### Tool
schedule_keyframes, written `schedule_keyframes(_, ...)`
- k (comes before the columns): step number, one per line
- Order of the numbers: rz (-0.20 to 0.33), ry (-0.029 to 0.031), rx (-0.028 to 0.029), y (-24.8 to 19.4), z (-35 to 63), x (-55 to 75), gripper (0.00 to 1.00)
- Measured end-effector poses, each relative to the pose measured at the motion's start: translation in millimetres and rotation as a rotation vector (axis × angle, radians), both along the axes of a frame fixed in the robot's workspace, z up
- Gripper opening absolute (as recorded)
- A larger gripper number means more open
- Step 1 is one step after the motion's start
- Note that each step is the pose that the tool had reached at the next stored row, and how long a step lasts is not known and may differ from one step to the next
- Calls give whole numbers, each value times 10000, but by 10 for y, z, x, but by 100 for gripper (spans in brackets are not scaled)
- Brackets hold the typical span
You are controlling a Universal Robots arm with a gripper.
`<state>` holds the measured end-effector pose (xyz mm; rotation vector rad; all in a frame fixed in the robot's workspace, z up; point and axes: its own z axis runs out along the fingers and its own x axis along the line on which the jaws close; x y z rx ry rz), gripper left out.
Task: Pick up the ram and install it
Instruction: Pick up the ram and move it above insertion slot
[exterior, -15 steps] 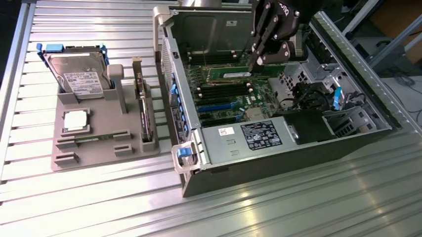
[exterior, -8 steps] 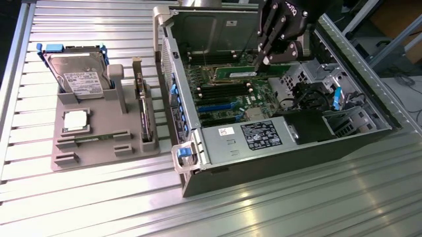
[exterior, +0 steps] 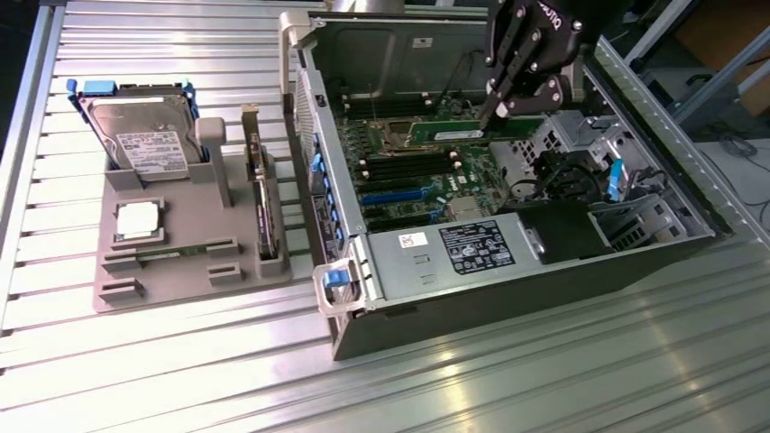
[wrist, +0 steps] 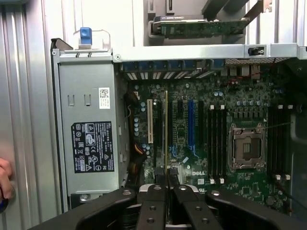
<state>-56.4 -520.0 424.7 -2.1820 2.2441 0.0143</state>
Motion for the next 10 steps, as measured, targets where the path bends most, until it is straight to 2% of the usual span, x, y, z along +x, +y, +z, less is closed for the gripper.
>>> schedule_keyframes(10, 0, 0, 0, 0, -1, 170, 12)
